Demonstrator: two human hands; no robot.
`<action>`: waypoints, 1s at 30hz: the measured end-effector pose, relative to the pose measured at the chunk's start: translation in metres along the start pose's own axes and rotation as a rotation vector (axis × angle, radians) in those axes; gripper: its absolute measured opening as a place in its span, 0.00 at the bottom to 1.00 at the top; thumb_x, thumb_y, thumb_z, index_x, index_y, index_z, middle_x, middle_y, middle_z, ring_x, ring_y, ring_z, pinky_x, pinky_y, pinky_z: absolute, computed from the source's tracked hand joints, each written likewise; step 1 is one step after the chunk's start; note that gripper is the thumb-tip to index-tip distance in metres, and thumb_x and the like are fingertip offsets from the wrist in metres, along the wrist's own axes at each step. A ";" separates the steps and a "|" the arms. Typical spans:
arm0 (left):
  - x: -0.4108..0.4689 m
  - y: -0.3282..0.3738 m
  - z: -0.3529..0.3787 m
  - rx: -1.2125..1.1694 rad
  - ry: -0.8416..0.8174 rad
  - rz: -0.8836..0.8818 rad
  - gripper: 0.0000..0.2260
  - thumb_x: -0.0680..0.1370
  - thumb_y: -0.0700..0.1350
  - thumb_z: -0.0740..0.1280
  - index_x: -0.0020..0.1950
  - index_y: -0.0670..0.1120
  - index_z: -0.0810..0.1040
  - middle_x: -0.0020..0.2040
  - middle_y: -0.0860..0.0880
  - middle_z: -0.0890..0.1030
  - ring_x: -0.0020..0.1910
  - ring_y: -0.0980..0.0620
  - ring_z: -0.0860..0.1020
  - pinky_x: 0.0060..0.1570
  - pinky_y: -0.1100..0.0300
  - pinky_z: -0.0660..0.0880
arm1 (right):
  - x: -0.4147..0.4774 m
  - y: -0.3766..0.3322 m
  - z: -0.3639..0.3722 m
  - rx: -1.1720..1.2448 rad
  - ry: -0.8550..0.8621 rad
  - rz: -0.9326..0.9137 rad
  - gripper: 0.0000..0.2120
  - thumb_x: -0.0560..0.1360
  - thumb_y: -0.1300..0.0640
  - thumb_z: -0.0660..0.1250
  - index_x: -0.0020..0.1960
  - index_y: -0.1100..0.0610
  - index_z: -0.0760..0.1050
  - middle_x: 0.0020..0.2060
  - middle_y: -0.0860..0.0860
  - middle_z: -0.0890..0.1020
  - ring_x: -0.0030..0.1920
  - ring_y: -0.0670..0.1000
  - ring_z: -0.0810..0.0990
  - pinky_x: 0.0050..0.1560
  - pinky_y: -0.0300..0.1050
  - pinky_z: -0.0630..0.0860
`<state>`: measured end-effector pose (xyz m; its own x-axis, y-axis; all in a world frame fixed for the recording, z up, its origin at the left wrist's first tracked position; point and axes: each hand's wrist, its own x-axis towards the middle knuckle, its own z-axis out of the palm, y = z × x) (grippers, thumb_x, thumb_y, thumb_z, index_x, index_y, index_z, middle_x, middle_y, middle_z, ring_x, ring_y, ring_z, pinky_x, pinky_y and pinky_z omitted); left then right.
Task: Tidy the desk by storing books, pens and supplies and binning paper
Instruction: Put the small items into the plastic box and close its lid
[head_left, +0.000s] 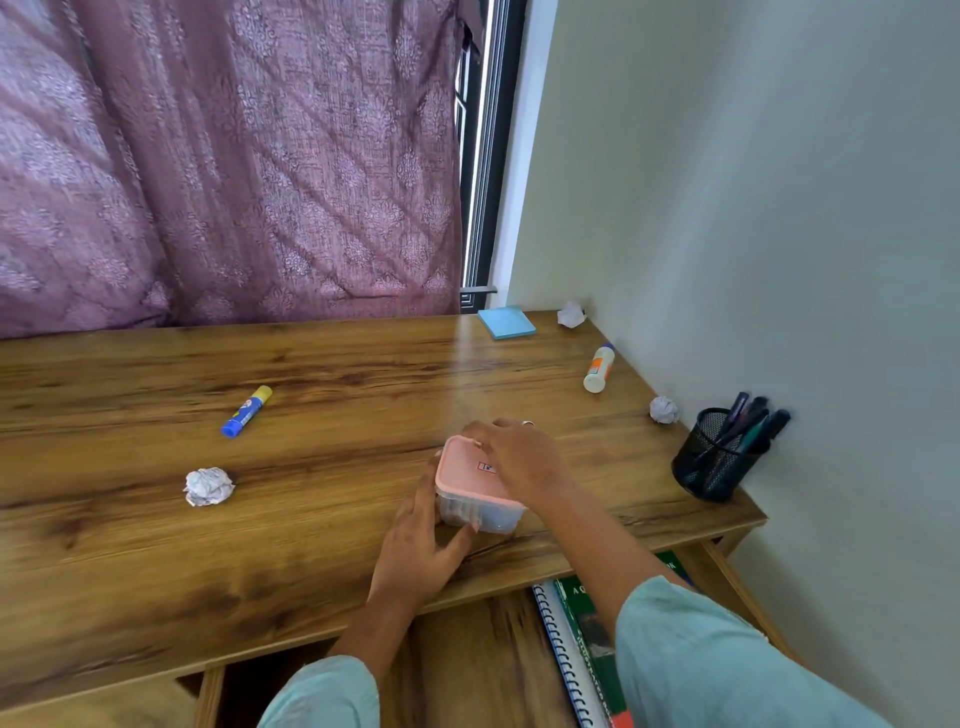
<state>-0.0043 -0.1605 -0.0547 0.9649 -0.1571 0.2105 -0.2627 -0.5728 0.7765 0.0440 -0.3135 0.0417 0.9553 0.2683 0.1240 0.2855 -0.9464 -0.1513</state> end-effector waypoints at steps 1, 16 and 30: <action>0.000 0.000 0.000 0.002 -0.002 0.003 0.39 0.70 0.66 0.61 0.77 0.54 0.51 0.72 0.53 0.67 0.68 0.53 0.68 0.64 0.51 0.71 | -0.001 0.000 0.000 -0.015 -0.007 -0.008 0.15 0.80 0.57 0.57 0.64 0.46 0.71 0.54 0.52 0.79 0.55 0.57 0.78 0.50 0.48 0.74; -0.002 0.007 -0.002 -0.056 0.028 -0.007 0.21 0.78 0.61 0.54 0.67 0.70 0.50 0.71 0.52 0.68 0.68 0.53 0.68 0.65 0.58 0.64 | 0.006 0.006 0.011 0.061 -0.137 0.062 0.11 0.80 0.54 0.54 0.59 0.45 0.71 0.54 0.52 0.77 0.53 0.57 0.77 0.49 0.49 0.74; -0.001 0.007 -0.004 -0.103 0.033 -0.016 0.22 0.76 0.61 0.56 0.70 0.61 0.59 0.67 0.52 0.69 0.63 0.53 0.71 0.61 0.53 0.73 | 0.009 0.015 0.022 0.370 -0.088 0.181 0.16 0.82 0.49 0.53 0.57 0.54 0.77 0.52 0.53 0.80 0.52 0.53 0.77 0.46 0.43 0.65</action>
<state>-0.0074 -0.1613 -0.0475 0.9690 -0.1208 0.2155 -0.2470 -0.4889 0.8367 0.0585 -0.3212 0.0191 0.9908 0.1336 -0.0191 0.1056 -0.8557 -0.5066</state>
